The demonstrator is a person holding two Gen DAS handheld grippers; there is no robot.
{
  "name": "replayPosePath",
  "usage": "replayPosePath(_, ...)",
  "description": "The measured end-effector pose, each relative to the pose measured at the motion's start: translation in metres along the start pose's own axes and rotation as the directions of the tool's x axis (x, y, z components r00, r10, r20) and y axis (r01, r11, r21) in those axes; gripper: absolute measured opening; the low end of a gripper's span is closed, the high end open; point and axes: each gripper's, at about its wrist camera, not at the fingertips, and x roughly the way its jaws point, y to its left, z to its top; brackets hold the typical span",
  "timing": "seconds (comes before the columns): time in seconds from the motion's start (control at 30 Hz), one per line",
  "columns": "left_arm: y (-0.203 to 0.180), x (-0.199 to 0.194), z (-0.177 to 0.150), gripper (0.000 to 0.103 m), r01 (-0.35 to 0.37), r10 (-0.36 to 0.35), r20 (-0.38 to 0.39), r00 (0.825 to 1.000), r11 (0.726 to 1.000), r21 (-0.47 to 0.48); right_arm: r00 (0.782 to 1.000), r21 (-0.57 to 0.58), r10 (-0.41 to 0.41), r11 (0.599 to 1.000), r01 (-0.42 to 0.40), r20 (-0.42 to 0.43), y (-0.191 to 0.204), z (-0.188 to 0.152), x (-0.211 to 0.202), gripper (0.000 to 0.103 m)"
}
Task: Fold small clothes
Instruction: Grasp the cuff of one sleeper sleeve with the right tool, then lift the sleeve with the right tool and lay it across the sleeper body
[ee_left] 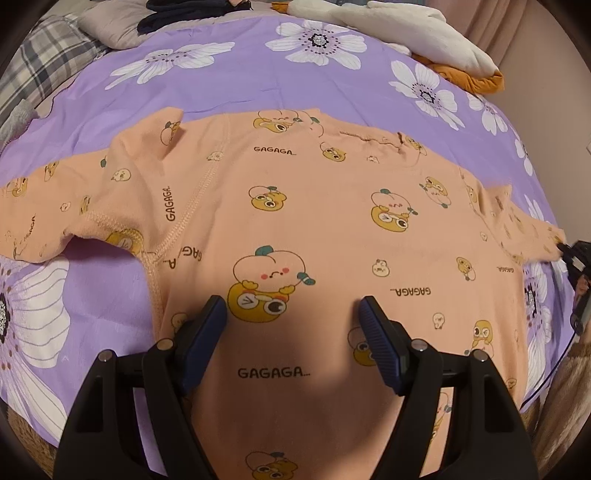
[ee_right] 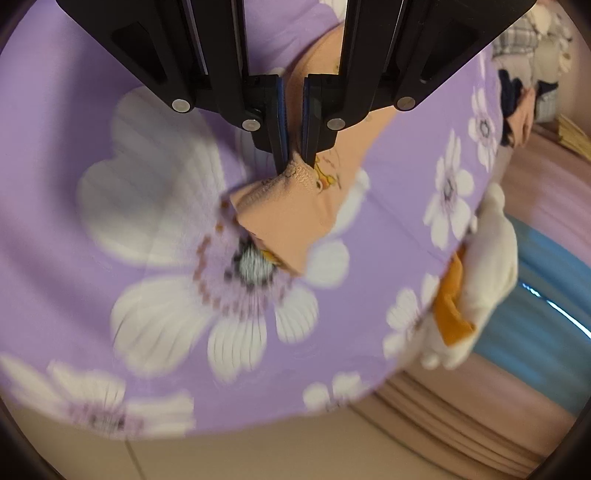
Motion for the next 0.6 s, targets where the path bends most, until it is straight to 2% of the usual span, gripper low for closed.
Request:
replayPosePath(0.1, -0.002, 0.001, 0.000, 0.073, -0.006, 0.006, -0.001, 1.000, 1.000, 0.008, 0.994, -0.013, -0.065, 0.998, 0.066, 0.093, -0.005, 0.003, -0.020, 0.007)
replayPosePath(0.2, -0.003, 0.001, -0.001, 0.073, -0.014, 0.014, 0.000, 1.000, 1.000, 0.020, 0.996, 0.014, -0.062, 0.998, 0.061, 0.071, -0.018, 0.005, -0.012, 0.007)
replayPosePath(0.33, -0.001, -0.003, 0.000, 0.073, 0.009, -0.009, -0.003, 1.000, 1.000, 0.009, 0.992, 0.016, -0.118, 0.993, 0.118, 0.047, -0.024, 0.003, -0.001, 0.007)
replayPosePath(0.47, 0.005, -0.013, 0.004, 0.073, 0.029, -0.029, 0.013, 0.999, 0.999, -0.029, 0.991, 0.005, -0.099, 0.995, 0.099, 0.086, -0.010, 0.006, -0.016, 0.007)
replayPosePath(0.6, 0.011, -0.028, 0.007, 0.075, 0.021, -0.019, 0.059, 0.998, 0.999, -0.046, 0.986, -0.106, -0.084, 0.989, 0.100, 0.141, 0.032, 0.010, -0.037, 0.007)
